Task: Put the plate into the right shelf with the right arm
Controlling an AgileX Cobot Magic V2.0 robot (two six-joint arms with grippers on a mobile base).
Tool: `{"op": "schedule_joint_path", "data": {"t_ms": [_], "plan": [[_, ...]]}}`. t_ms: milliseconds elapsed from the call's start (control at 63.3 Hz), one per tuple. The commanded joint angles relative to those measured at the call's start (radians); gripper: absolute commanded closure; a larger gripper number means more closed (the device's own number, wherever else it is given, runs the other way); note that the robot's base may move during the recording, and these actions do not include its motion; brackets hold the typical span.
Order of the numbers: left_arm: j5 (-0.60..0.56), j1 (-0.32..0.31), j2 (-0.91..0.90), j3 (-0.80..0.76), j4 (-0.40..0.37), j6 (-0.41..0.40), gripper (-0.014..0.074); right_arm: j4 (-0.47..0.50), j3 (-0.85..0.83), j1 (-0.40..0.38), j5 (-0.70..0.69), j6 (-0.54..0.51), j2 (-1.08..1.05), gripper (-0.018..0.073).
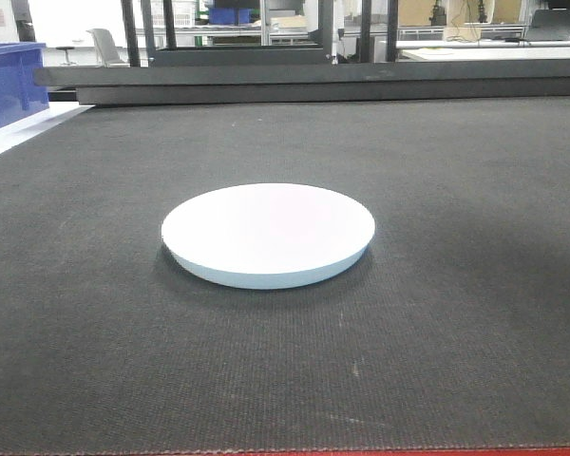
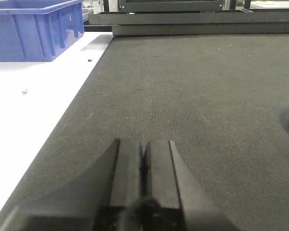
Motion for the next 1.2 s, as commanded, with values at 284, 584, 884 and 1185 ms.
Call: {"op": "schedule_joint_path", "data": {"t_ms": [284,584,884,1185], "plan": [[-0.085,0.001,-0.011,0.006,-0.006,-0.003,0.0643,-0.088,-0.333,0.136,0.071,0.127,0.416,0.0038],[-0.085,0.001,-0.011,0.006,-0.006,-0.003,0.0643,-0.090,-0.404,0.153,0.024,0.176,0.606,0.0038],[-0.085,0.001,-0.011,0.006,-0.006,-0.003,0.0643,-0.100,-0.404,0.154,-0.043,0.176,0.685,0.0038],[-0.085,0.001,-0.011,0.006,-0.006,-0.003,0.0643,-0.130,-0.404,0.171,-0.053,0.175,0.726,0.0038]]}}
